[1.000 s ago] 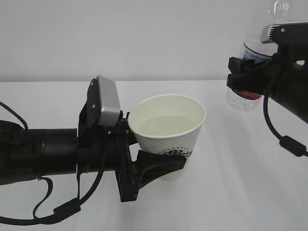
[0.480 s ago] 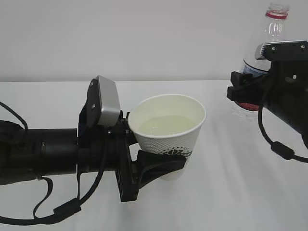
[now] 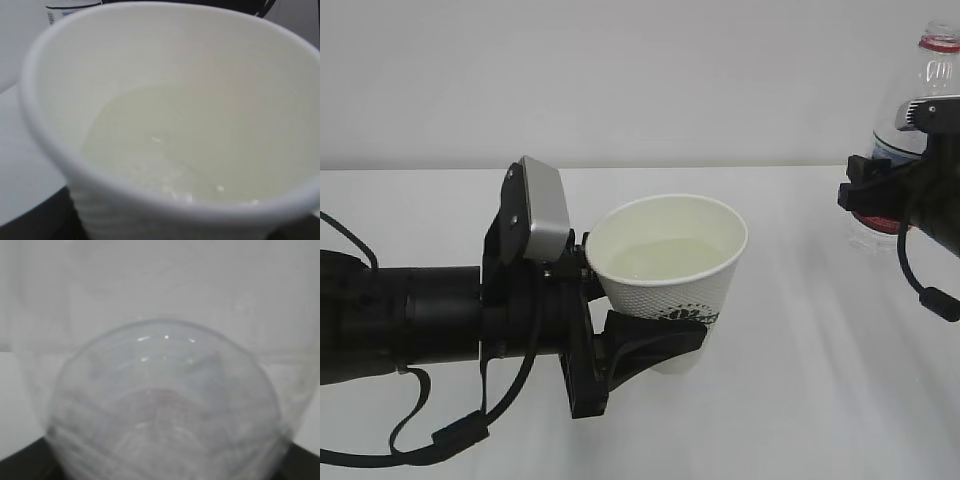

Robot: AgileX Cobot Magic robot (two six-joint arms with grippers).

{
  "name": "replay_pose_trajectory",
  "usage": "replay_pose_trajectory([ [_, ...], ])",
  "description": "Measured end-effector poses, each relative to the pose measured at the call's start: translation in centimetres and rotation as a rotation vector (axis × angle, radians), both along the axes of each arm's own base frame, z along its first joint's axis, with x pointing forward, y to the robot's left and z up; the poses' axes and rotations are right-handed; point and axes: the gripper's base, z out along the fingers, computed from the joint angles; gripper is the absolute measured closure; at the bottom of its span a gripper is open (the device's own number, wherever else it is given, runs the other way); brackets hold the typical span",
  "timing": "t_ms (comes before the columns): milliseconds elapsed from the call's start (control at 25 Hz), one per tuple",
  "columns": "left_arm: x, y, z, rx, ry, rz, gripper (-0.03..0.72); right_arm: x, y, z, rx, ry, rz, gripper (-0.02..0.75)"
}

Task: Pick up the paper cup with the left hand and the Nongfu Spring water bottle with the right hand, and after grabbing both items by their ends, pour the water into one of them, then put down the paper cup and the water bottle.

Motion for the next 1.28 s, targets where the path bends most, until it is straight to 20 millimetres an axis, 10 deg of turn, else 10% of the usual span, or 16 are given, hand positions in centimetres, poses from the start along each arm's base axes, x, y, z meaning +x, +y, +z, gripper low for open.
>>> replay_pose_trajectory([
  [1280, 0.3, 0.1, 0.1, -0.012, 0.012, 0.034, 0.196, 5.7, 0.8, -5.6, 0.029, 0.028, 0.049, 0.244],
])
